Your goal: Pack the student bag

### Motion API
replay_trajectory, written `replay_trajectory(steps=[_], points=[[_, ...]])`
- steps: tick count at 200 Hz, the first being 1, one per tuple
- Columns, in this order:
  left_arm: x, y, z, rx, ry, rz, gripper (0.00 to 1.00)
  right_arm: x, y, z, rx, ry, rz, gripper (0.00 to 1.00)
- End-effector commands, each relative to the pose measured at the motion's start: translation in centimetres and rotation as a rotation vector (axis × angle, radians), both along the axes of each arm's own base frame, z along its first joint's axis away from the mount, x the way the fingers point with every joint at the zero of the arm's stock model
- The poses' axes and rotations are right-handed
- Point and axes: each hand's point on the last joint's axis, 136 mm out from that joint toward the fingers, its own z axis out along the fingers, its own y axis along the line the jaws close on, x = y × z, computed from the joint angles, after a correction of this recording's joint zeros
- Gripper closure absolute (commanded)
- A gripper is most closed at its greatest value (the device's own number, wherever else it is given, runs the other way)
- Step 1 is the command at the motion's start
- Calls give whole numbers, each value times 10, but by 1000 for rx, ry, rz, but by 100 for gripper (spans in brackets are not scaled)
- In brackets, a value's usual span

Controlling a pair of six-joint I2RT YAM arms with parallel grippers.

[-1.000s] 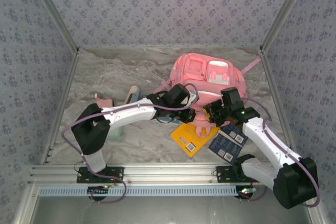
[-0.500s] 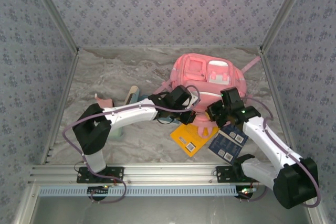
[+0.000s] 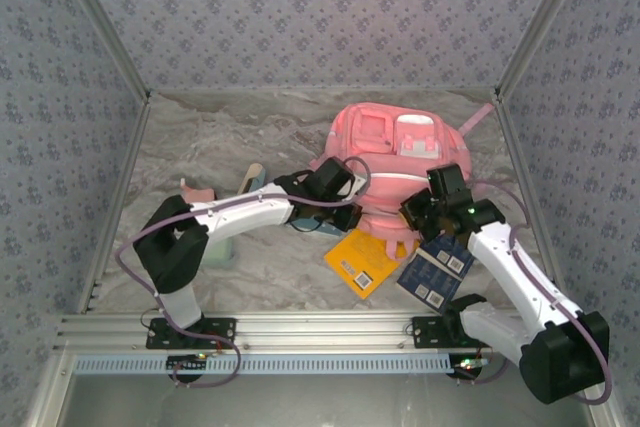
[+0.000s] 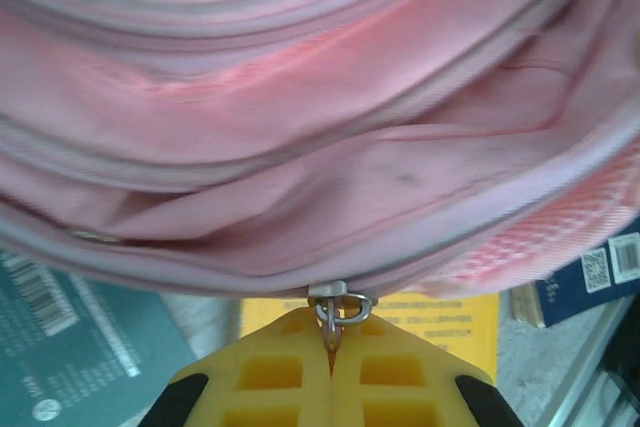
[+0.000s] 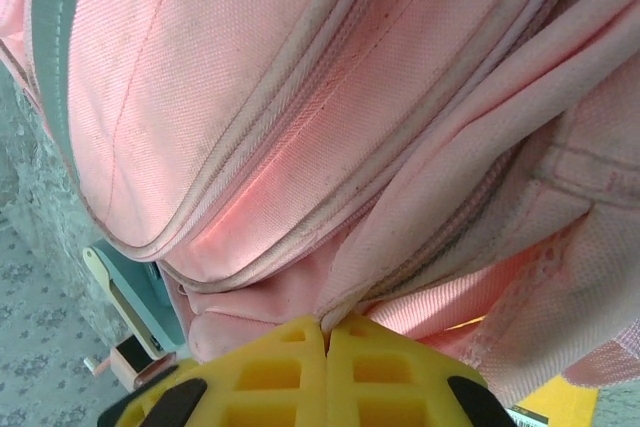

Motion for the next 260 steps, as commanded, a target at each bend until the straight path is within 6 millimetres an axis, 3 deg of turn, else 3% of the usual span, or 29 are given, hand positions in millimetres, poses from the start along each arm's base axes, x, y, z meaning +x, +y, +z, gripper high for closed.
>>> replay_trajectory(steps=[1, 77, 210, 260], points=[[11, 17, 11, 8, -23, 25, 100, 4, -16, 17, -74, -59, -11, 100], [61, 32, 0, -8, -1, 120, 100, 3, -24, 28, -106, -95, 25, 100], [166, 34, -3, -101, -4, 241, 100, 7, -22, 47, -118, -148, 89, 100], [197, 38, -3, -142, -9, 255, 100, 10, -26, 56, -170, -154, 141, 100]])
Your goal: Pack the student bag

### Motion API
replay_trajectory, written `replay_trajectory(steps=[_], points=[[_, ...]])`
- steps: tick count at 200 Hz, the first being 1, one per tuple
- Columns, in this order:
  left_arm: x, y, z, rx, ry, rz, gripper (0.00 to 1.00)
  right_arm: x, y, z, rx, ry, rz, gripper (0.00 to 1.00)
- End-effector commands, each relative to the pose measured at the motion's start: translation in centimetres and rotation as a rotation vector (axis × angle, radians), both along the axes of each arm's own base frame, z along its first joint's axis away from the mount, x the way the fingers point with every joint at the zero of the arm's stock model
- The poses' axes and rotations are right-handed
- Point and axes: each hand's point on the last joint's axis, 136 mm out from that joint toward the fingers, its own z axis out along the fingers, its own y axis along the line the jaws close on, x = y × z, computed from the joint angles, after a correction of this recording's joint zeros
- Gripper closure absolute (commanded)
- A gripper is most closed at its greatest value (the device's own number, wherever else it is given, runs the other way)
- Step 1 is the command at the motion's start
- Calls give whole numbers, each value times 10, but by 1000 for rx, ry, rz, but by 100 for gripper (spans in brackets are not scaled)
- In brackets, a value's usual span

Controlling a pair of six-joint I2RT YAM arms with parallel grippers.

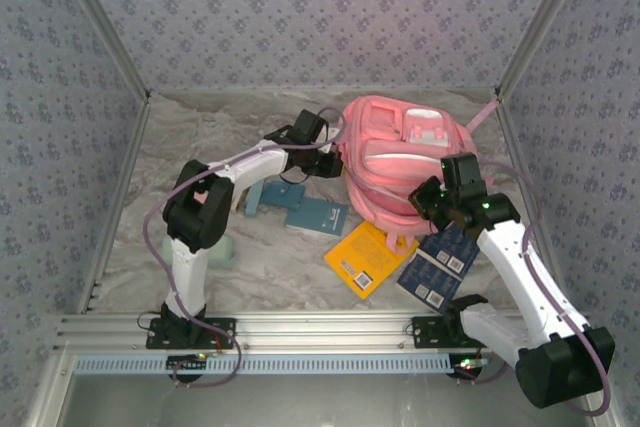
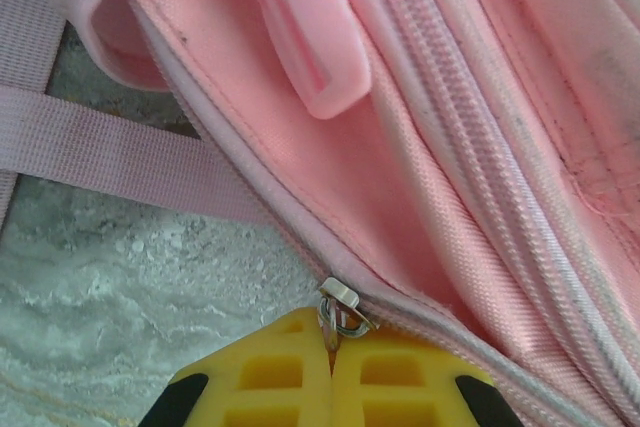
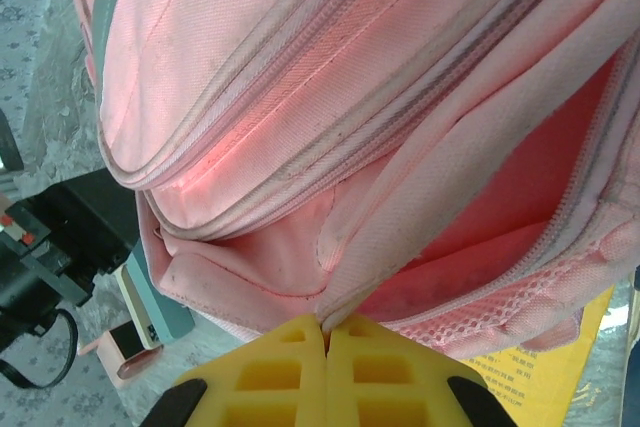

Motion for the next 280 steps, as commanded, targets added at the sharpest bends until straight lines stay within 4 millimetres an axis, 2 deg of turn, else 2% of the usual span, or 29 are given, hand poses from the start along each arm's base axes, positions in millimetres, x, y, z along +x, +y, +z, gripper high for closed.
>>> replay_trajectory(steps=[1, 40, 83, 87, 93, 121, 136, 172, 189, 201, 215, 229, 239, 260, 280], points=[[40, 8, 16, -42, -79, 52, 100, -3, -10, 14, -67, -10, 25, 100], [59, 4, 17, -74, -60, 55, 100, 9, -19, 29, -95, -23, 39, 100], [68, -4, 57, -150, -107, 67, 100, 46, -27, 52, -146, -84, 52, 100], [68, -3, 60, -150, -112, 68, 100, 53, -27, 65, -149, -120, 54, 100], [69, -2, 63, -145, -122, 75, 100, 62, -28, 71, -157, -133, 59, 100], [72, 15, 78, -103, -192, 126, 100, 109, -18, 106, -147, -237, 97, 100], [74, 31, 86, -81, -240, 178, 100, 135, -12, 124, -146, -309, 117, 100], [84, 81, 93, -72, -285, 348, 100, 188, 22, 145, -130, -394, 257, 100], [85, 94, 90, -39, -294, 370, 100, 205, 39, 150, -96, -411, 327, 100], [86, 99, 85, -2, -296, 369, 100, 214, 44, 154, -114, -446, 370, 100], [87, 103, 68, 36, -267, 375, 94, 222, 40, 151, -133, -439, 364, 100], [87, 99, 53, 44, -208, 359, 79, 227, 37, 145, -142, -420, 360, 100], [86, 98, 50, 43, -190, 355, 68, 228, 37, 136, -155, -398, 366, 100], [79, 100, 65, 11, -204, 368, 55, 224, 37, 108, -169, -332, 377, 100], [67, 105, 89, -5, -225, 374, 52, 216, 35, 73, -197, -263, 384, 100]])
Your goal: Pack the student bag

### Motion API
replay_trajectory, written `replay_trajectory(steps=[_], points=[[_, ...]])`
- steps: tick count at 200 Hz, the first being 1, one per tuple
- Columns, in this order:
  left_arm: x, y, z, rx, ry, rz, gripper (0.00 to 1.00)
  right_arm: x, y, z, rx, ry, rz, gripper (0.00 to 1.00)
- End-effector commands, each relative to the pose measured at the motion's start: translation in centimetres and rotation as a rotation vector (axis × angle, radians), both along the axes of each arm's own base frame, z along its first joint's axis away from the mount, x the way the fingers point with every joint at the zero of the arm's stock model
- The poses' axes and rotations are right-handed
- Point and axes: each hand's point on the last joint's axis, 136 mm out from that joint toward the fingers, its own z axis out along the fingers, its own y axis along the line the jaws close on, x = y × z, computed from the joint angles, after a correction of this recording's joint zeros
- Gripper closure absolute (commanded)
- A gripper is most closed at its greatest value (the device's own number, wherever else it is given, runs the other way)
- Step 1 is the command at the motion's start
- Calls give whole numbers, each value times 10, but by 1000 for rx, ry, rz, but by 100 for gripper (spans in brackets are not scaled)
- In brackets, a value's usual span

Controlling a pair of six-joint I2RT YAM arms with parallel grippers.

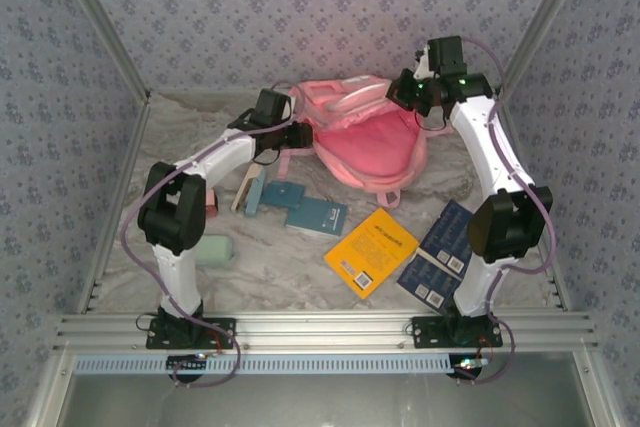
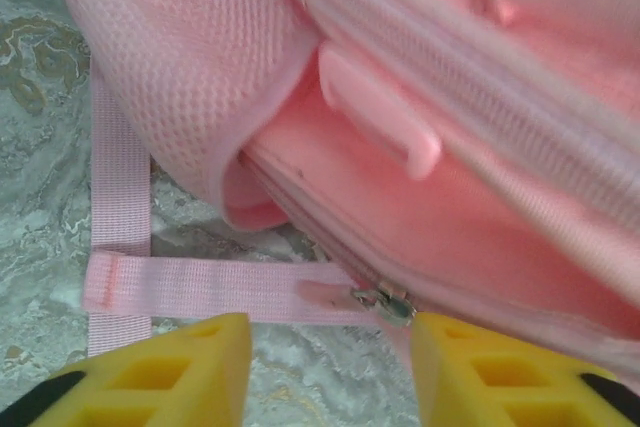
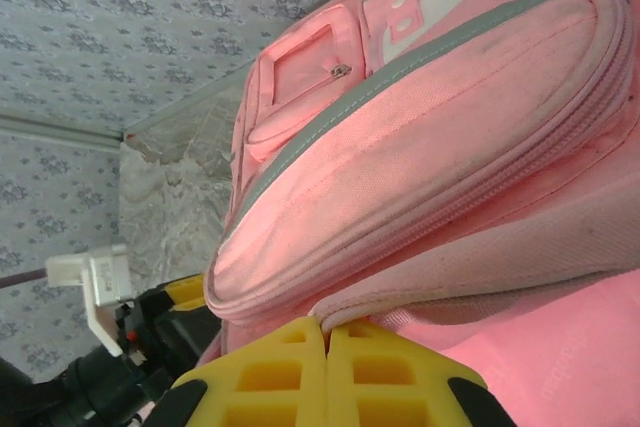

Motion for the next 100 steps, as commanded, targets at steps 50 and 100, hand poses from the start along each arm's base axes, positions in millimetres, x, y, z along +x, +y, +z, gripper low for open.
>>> replay_trajectory(steps=[50, 100], points=[[-56, 31, 72, -20, -68, 32, 50, -36, -21, -88, -170, 139, -29, 88], [-77, 97, 43, 184, 21, 144, 45, -57, -40, -62, -443, 80, -63, 41]])
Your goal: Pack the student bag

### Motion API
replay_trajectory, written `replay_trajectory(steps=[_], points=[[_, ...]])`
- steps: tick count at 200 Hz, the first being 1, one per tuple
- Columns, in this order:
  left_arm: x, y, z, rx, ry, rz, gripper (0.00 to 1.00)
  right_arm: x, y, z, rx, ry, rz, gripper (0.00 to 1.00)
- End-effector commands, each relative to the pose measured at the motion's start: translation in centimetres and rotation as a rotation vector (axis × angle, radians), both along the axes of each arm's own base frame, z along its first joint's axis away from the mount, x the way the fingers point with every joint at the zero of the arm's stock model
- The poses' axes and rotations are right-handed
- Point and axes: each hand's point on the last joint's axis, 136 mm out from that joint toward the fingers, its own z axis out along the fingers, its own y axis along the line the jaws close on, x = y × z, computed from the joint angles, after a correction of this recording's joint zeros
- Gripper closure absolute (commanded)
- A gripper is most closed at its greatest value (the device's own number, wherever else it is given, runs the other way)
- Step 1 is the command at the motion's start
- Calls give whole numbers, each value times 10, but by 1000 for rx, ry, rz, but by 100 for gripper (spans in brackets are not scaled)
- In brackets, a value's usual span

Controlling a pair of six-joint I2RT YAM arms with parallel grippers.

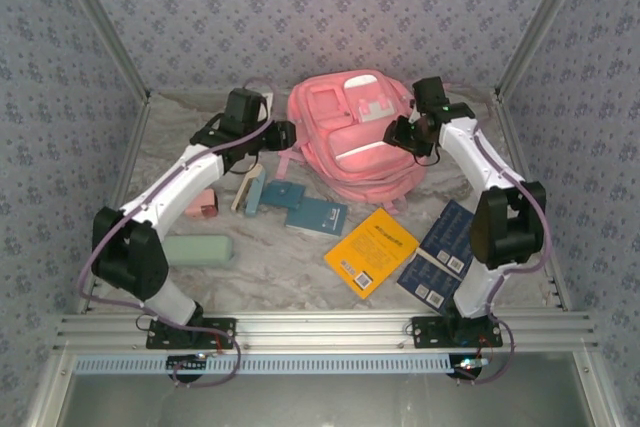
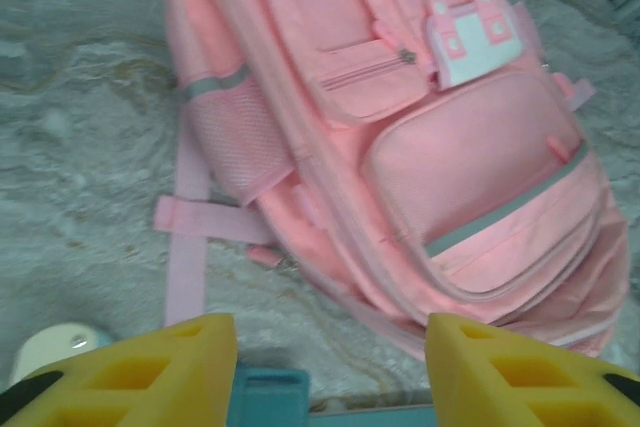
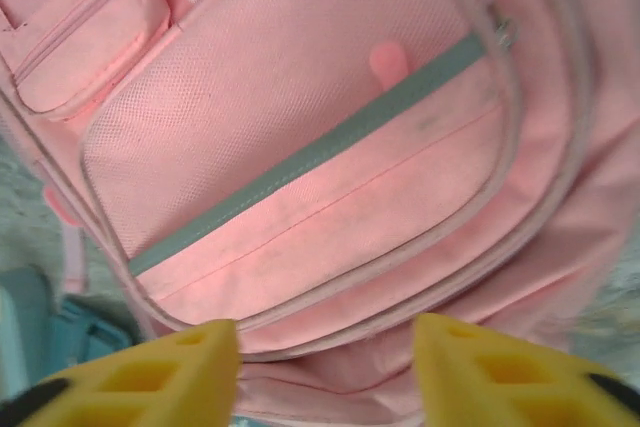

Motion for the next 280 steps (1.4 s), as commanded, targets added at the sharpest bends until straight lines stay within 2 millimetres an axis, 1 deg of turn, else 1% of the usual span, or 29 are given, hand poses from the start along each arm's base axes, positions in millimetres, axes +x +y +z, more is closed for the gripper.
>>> replay_trajectory(steps=[1, 15, 30, 40, 53, 62, 80, 92, 103, 137, 152, 176, 194, 202, 212, 219, 233, 280], points=[[-13, 49, -40, 149, 118, 100, 45, -11, -11, 47, -181, -113, 12, 40], [-15, 69, -56, 193, 155, 148, 39, -20, -10, 54, -264, -128, 36, 36], [-17, 79, -77, 255, 219, 158, 33, -31, -6, 59, -306, -143, 58, 34], [-18, 88, -91, 312, 262, 187, 32, -38, -1, 61, -308, -151, 75, 34], [-19, 102, -106, 361, 296, 222, 31, -48, 7, 64, -294, -166, 100, 35], [-19, 110, -115, 363, 320, 241, 32, -54, 12, 63, -277, -169, 118, 35], [-21, 123, -132, 362, 365, 262, 38, -67, 20, 63, -244, -175, 143, 35], [-23, 127, -142, 343, 399, 256, 43, -74, 24, 60, -223, -173, 157, 36], [-23, 125, -149, 324, 423, 246, 46, -80, 27, 59, -206, -171, 166, 36], [-23, 125, -165, 304, 468, 238, 51, -94, 29, 56, -165, -163, 190, 36], [-25, 124, -173, 287, 492, 238, 53, -98, 27, 52, -168, -154, 201, 36], [-28, 120, -176, 252, 497, 233, 54, -102, 25, 46, -168, -143, 207, 36], [-29, 117, -178, 241, 504, 226, 58, -104, 24, 41, -160, -132, 211, 36], [-30, 117, -180, 240, 510, 224, 61, -104, 24, 39, -157, -131, 209, 36], [-31, 114, -181, 227, 515, 216, 64, -104, 24, 37, -149, -129, 207, 37], [-32, 112, -182, 210, 520, 211, 65, -103, 24, 36, -146, -128, 206, 37], [-32, 109, -179, 186, 517, 211, 65, -104, 25, 33, -145, -122, 207, 37], [-34, 104, -157, 145, 477, 199, 66, -103, 27, 30, -132, -116, 206, 37]])
